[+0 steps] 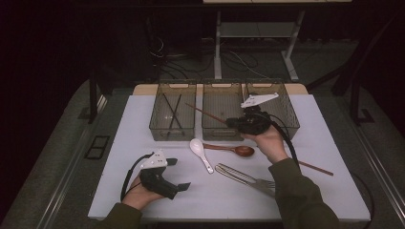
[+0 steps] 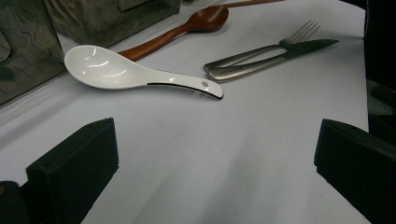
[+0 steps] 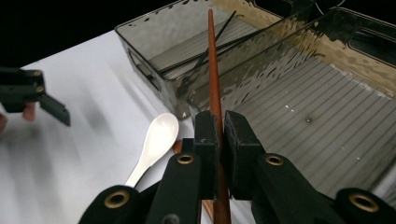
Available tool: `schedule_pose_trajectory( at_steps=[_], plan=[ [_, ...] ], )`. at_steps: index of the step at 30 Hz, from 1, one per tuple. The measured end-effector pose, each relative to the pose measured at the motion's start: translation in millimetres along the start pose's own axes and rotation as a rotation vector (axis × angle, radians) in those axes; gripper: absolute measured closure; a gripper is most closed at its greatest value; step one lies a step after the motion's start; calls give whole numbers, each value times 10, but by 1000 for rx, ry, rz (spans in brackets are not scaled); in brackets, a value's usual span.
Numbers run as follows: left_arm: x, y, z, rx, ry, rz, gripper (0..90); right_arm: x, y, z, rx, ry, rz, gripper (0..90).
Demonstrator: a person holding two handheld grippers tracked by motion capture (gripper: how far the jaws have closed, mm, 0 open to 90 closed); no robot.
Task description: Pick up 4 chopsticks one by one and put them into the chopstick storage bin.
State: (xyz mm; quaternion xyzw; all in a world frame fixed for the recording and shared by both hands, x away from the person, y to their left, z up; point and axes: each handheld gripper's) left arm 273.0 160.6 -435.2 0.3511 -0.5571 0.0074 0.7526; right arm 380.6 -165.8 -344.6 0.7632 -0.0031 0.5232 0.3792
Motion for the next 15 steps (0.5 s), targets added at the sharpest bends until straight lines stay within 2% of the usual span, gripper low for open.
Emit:
schedule_pose_trajectory(
  at_steps=[6,14,15],
  plan=[
    [2,5,-6,0,0,0,0,132,-166,-2,-12,-16,-9,842],
    [6,4,-5,-1,-3,-2,0,315,-359,0,-52,-41,-33,842],
    [5,0,0,-1,1,2,0,338,-389,6,-55,-33,-30,842]
  ],
)
Point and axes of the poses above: each handheld gripper's, and its own axes: y roughly backward along the jaws, x roughly out of its top, z roughly to its right, and after that the axes turned 4 degrees about x, right-handed
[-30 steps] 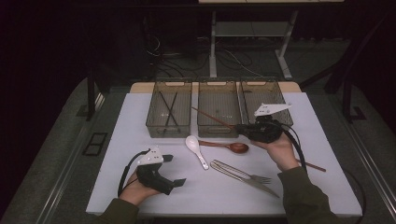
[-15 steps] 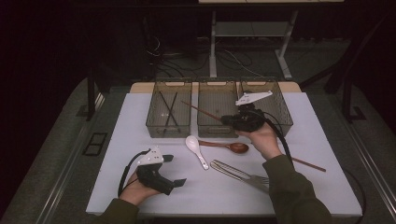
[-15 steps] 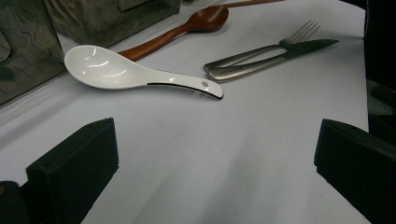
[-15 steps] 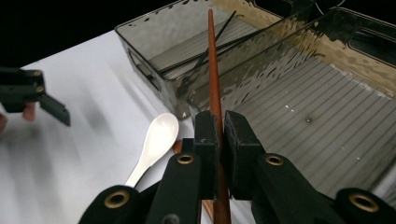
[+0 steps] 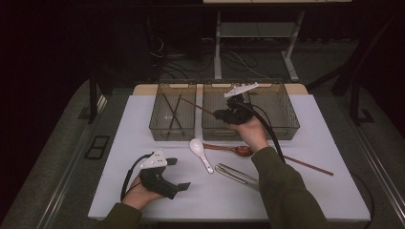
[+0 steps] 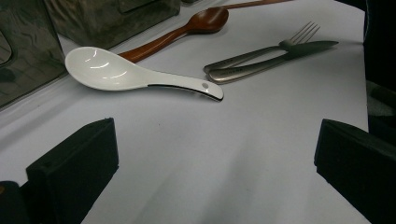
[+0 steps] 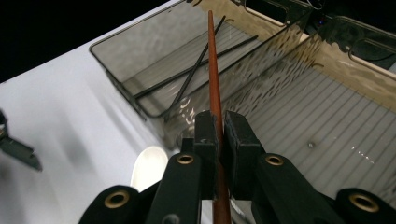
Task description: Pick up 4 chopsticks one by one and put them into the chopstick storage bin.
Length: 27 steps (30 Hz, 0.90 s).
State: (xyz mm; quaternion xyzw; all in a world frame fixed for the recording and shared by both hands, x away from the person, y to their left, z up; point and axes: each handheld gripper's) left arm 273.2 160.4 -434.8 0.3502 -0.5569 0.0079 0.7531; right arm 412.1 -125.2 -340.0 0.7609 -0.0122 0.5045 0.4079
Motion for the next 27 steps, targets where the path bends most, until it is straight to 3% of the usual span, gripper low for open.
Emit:
schedule_pose_trajectory(
  at_steps=[13,27],
  plan=[
    [4,4,-6,-1,-6,7,0,293,-476,-71,-37,-16,-45,842],
    [12,11,4,-6,-2,16,0,448,-956,-169,-77,-42,-96,841]
  ],
)
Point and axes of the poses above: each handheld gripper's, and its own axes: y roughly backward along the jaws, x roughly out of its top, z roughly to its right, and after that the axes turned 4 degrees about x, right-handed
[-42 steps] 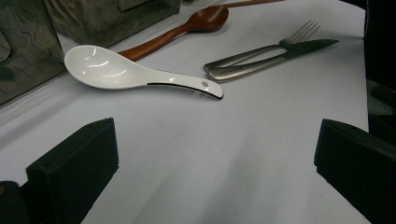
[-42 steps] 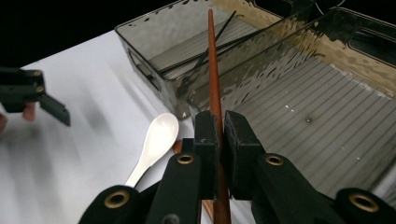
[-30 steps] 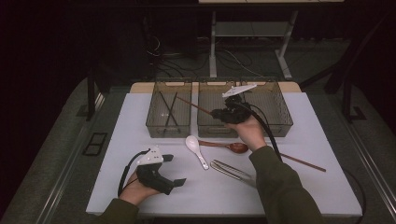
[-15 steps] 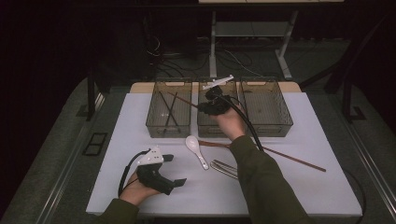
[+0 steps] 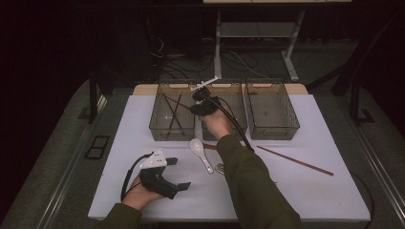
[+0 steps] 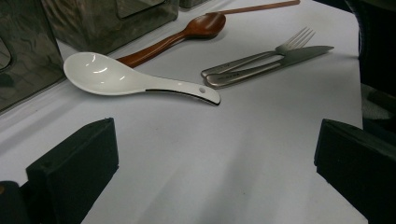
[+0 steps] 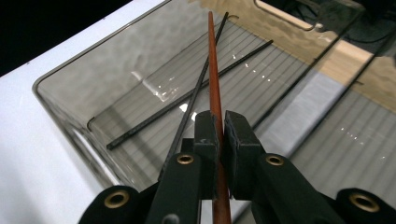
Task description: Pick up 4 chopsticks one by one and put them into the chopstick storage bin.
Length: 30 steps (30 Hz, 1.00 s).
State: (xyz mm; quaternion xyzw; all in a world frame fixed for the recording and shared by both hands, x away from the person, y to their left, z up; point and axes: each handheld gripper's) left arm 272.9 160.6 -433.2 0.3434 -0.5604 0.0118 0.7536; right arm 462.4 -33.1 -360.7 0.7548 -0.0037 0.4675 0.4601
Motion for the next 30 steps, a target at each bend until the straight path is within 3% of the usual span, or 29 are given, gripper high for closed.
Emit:
schedule_pose_trajectory(
  at_steps=[9,12,19,30],
  plan=[
    [8,11,-13,-12,-9,-1,0,100,-363,-104,-13,-10,-24,825],
    [8,17,-26,-12,-7,4,0,106,-392,-134,-16,1,2,665],
    [9,24,-34,-8,-5,5,0,106,-185,-93,17,23,31,517],
    [5,20,-40,-1,-10,-1,0,-53,265,6,92,56,64,427]
  ],
)
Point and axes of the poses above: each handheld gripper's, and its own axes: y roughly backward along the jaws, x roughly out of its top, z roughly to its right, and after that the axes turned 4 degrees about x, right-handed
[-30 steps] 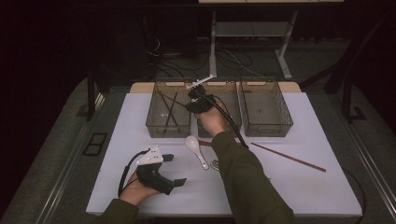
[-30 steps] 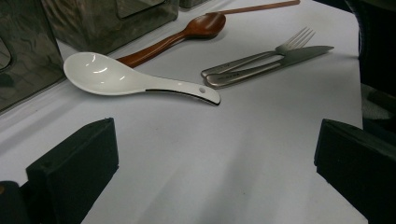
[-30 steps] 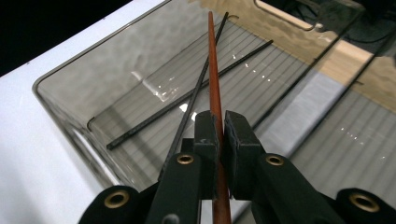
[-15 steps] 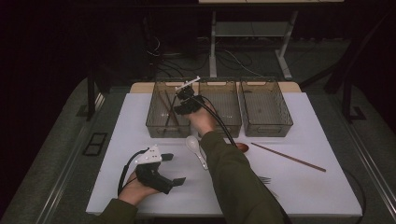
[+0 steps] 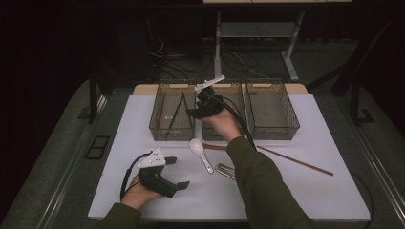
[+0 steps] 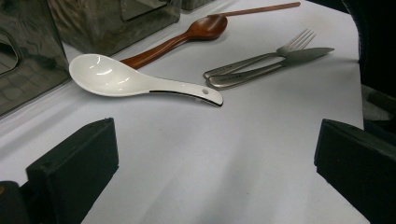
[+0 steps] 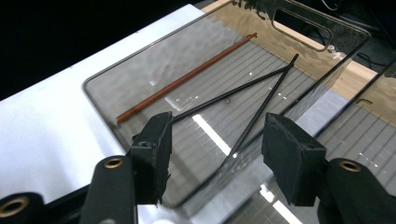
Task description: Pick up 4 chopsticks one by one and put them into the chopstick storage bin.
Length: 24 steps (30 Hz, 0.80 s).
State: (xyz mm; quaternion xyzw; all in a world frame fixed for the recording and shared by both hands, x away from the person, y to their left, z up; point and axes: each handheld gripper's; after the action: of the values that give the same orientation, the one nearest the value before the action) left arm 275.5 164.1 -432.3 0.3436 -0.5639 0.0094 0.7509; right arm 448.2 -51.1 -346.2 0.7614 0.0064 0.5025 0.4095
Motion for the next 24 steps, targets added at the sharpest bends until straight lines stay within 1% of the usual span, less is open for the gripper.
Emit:
schedule_pose_trajectory(
  at_steps=[3,6,8,11,14,15,17,19,22,24],
  plan=[
    [-1,0,-1,2,1,-5,0,-43,131,17,19,13,6,418],
    [-6,-10,1,3,13,4,0,-101,263,30,43,19,11,411],
    [-7,-8,3,5,12,0,0,-154,346,41,53,29,10,407],
    [-9,-4,8,3,9,-7,0,-254,469,68,61,37,11,406],
    [-11,-8,6,6,14,-5,0,-359,594,100,71,50,12,403],
    [-10,-6,1,5,8,-9,0,-392,639,109,75,53,10,400],
    [-12,-10,0,5,11,-8,0,-459,726,132,81,71,13,398],
    [-12,-11,-3,7,7,-12,0,-526,825,151,86,72,14,394],
    [-14,-12,3,9,12,-10,0,-641,976,189,96,75,42,391],
    [-16,-13,4,10,11,-12,0,-726,1072,214,100,79,44,389]
  ],
)
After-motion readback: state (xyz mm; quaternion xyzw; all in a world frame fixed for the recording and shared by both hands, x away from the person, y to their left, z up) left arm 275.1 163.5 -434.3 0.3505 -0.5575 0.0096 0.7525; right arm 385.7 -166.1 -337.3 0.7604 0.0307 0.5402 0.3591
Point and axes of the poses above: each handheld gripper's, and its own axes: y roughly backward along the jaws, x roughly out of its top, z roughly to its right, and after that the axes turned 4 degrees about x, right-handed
